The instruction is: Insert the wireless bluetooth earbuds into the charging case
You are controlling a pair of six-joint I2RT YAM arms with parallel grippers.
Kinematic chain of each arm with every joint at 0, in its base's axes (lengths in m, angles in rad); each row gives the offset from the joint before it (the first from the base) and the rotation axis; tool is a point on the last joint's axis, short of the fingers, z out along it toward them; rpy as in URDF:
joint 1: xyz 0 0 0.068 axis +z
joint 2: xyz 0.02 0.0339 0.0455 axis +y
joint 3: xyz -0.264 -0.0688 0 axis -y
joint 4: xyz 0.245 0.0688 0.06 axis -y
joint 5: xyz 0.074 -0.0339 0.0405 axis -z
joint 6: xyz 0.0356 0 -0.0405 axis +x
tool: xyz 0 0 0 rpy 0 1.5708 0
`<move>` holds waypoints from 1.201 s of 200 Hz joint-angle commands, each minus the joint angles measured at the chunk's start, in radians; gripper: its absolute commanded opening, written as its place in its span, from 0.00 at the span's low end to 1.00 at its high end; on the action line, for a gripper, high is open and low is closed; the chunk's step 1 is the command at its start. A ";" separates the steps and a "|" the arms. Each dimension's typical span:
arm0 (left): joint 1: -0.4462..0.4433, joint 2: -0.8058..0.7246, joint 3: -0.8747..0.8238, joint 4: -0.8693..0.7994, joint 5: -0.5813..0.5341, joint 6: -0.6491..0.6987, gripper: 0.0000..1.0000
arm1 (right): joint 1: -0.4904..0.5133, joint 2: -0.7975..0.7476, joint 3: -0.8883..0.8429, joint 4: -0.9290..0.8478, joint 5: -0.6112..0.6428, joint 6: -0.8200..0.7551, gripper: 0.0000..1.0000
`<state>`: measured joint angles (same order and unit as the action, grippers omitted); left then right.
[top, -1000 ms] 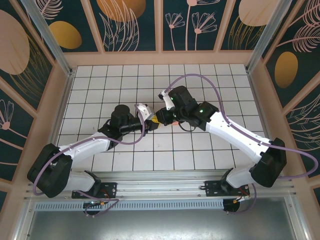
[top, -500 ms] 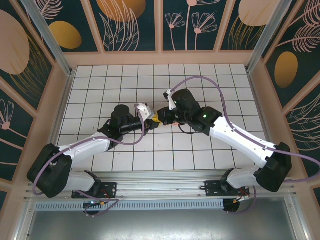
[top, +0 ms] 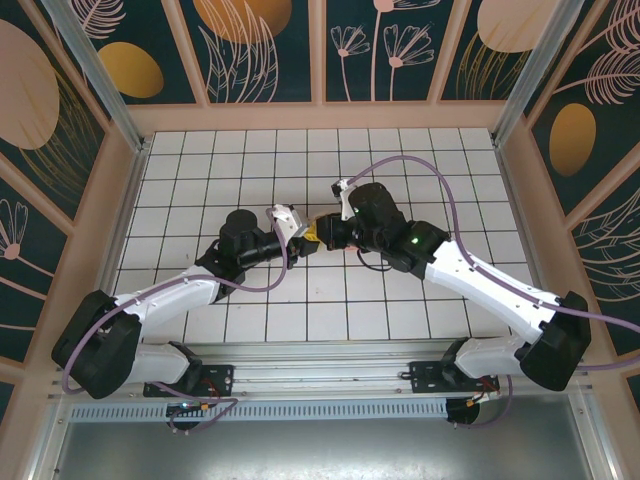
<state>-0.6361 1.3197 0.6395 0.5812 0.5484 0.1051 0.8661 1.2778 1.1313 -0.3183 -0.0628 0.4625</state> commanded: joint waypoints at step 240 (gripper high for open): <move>-0.007 0.001 0.027 0.008 0.129 0.015 0.10 | -0.075 -0.133 -0.102 0.105 -0.202 -0.318 0.10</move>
<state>-0.6418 1.3190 0.6399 0.5934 0.6342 0.1047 0.8051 1.1778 1.0122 -0.2207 -0.2375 0.2035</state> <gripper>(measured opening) 0.180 0.106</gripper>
